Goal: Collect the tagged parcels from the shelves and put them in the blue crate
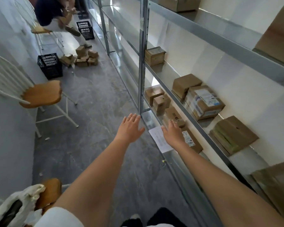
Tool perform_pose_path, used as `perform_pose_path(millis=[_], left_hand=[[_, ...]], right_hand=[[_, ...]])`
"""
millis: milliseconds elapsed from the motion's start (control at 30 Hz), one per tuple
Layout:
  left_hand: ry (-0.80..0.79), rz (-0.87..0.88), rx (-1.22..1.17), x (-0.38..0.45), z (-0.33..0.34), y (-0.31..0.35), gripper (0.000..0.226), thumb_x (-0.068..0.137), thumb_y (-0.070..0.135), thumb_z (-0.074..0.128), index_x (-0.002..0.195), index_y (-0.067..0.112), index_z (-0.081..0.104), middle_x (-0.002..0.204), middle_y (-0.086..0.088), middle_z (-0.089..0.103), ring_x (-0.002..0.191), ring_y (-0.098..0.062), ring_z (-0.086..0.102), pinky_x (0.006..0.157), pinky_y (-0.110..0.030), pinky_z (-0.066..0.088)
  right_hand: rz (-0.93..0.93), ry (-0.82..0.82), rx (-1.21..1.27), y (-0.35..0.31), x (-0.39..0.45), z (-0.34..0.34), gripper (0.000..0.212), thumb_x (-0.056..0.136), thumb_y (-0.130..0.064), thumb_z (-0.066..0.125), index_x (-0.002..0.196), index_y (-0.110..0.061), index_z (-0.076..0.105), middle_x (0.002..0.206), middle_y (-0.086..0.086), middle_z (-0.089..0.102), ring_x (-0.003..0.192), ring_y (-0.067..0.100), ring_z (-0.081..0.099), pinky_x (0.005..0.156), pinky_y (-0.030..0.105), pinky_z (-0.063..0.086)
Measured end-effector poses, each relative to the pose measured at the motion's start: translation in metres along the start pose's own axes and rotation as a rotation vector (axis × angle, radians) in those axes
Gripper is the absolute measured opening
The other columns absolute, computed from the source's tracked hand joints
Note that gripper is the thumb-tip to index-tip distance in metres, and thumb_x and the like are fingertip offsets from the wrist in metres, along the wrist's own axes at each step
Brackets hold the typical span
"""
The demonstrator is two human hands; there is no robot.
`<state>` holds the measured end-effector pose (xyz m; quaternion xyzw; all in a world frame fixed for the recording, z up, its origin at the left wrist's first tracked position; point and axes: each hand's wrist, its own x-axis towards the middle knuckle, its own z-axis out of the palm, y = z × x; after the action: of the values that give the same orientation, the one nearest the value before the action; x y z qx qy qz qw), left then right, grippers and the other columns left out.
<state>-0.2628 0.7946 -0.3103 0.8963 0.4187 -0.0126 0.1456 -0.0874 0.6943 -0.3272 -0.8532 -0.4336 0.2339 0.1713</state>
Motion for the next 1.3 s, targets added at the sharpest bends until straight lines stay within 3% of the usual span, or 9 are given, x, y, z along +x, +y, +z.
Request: perform_pose_path(millis=[100,267,533,667,800,1033,1300], left_hand=[[-0.012,0.074,-0.032,0.058,-0.011,-0.004,0.065,0.1,0.046,0.032,0.154,0.015,0.013,0.162,-0.005,0.01,0.15,-0.02,0.003,0.122,-0.04,0.003],[-0.013,0.177,0.026,0.176,-0.025,-0.014,0.066,0.1,0.047,0.034,0.154,0.015,0.013,0.161,-0.006,0.013,0.149,-0.023,0.005,0.122,-0.042,0.004],[-0.032,0.222,-0.118,0.35,-0.058,0.035,0.061,0.099,0.041,0.04,0.15,0.011,0.026,0.156,-0.011,0.028,0.144,-0.029,0.023,0.118,-0.043,0.019],[-0.164,0.208,-0.284,0.404,-0.054,0.071,0.059,0.101,0.039,0.037,0.15,0.008,0.025,0.154,-0.015,0.03,0.142,-0.03,0.027,0.116,-0.041,0.023],[-0.382,0.231,-0.426,0.447,-0.042,0.09,0.06,0.102,0.041,0.034,0.152,0.009,0.022,0.156,-0.014,0.026,0.143,-0.03,0.027,0.117,-0.042,0.023],[-0.781,0.319,-0.407,0.504,-0.003,0.095,0.052,0.102,0.04,0.031,0.139,0.006,0.046,0.139,-0.016,0.051,0.127,-0.032,0.048,0.11,-0.042,0.036],[-0.748,0.31,-0.639,0.529,-0.042,0.047,0.041,0.104,0.022,0.031,0.131,0.001,0.053,0.129,-0.017,0.058,0.12,-0.03,0.053,0.1,-0.032,0.039]], right_hand=[[0.123,0.063,0.186,-0.007,0.05,-0.008,0.065,0.102,-0.043,0.036,0.155,-0.011,0.016,0.162,0.01,0.018,0.148,0.029,0.021,0.117,0.048,0.026],[0.243,0.239,0.431,-0.016,0.147,-0.032,0.057,0.104,-0.034,0.038,0.153,-0.009,0.024,0.157,0.011,0.031,0.143,0.028,0.032,0.113,0.041,0.03],[0.346,0.555,0.47,-0.03,0.279,-0.088,0.061,0.104,-0.025,0.038,0.155,-0.003,0.014,0.162,0.016,0.016,0.149,0.028,0.018,0.118,0.038,0.021],[0.498,0.569,0.453,-0.021,0.317,-0.107,0.065,0.104,-0.029,0.037,0.154,0.001,0.007,0.162,0.018,0.01,0.15,0.03,0.012,0.121,0.04,0.016],[0.729,0.586,0.385,-0.013,0.344,-0.111,0.065,0.103,-0.032,0.036,0.153,0.003,0.014,0.161,0.019,0.015,0.148,0.034,0.015,0.121,0.043,0.015],[0.983,0.672,0.486,-0.037,0.366,-0.098,0.065,0.102,-0.034,0.037,0.152,0.003,0.018,0.159,0.019,0.022,0.144,0.032,0.027,0.116,0.04,0.026],[0.829,0.677,0.701,-0.078,0.377,-0.078,0.06,0.103,-0.03,0.044,0.155,-0.013,0.021,0.162,0.004,0.019,0.148,0.022,0.023,0.118,0.034,0.021]])
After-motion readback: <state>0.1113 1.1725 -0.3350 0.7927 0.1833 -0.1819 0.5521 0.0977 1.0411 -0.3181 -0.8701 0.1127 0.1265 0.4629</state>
